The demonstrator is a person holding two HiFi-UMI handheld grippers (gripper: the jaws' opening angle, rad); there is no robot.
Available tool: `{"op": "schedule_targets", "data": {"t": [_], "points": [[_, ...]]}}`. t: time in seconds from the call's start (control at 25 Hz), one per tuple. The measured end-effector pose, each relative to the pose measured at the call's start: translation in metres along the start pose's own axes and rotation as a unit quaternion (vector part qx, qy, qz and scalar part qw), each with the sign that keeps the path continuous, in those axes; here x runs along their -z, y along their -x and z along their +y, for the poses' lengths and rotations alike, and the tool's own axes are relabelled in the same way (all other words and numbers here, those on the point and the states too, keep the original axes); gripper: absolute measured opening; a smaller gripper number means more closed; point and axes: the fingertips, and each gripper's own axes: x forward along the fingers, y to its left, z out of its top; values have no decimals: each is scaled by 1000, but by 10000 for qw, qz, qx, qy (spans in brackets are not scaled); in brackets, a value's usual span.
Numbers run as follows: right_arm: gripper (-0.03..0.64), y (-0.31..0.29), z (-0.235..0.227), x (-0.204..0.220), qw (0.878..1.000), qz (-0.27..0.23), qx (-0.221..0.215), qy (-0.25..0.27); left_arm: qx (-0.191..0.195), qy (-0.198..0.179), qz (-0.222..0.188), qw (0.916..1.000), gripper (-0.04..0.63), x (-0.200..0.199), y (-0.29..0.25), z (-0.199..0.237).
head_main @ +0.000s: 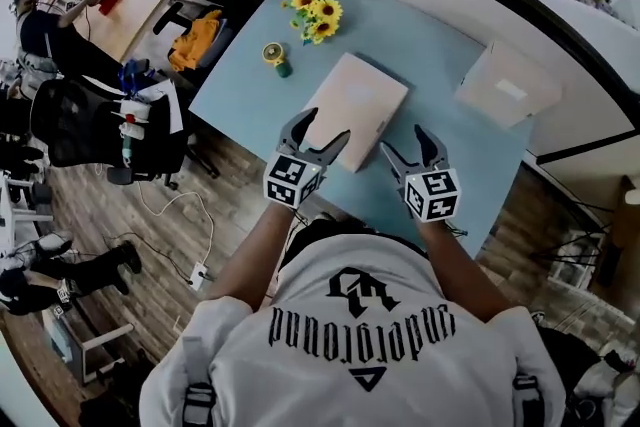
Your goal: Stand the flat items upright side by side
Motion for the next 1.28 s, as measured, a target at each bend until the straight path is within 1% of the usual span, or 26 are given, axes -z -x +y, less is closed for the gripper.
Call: {"op": "schedule_targets", "data": {"t": [0.16,0.32,0.44,0.52,0.64,0.8,0.96,1.16,1.28], "points": [[357,-20,-10,10,9994,166,90,-304,205,-120,247,9994,348,8,-28,14],[362,-42,-25,29,9965,412,265,-672,427,-64,517,9977,350,28,-58,33],[365,-58,-32,42,9921,603,471,-991,666,-57,734,9951,350,42,-73,47],[367,-70,-37,49,9893,700,625,-1118,813,-39,862,9930,351,52,-83,60],[368,-91,-43,60,9844,878,791,-1300,935,87,1065,9899,351,65,-98,85],[372,-106,-43,89,9717,1119,1122,-1749,1255,179,1609,9788,354,98,-110,104],[376,-127,-52,117,9600,1317,1342,-2074,1484,292,1984,9684,356,125,-128,125],[377,-146,-52,148,9459,1654,1554,-2317,1756,438,2569,9493,356,161,-140,146],[377,-157,-55,164,9347,1809,1665,-2566,1915,485,2858,9377,356,181,-149,154]]}}
